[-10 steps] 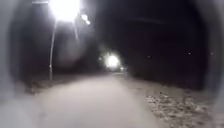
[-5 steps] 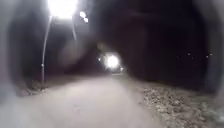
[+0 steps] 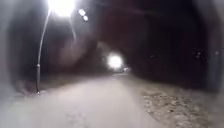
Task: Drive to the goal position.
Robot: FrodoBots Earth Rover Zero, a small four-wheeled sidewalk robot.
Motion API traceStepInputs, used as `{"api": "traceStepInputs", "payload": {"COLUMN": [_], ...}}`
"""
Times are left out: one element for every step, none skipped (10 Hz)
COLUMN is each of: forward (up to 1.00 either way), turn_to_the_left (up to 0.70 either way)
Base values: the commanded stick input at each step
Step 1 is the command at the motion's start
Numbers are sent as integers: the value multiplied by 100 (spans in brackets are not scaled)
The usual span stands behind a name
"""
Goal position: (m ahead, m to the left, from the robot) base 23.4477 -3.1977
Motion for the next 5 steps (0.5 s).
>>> {"api": "traceStepInputs", "payload": {"forward": [100,100,100,100,100], "turn_to_the_left": [0,0,0,0,0]}}
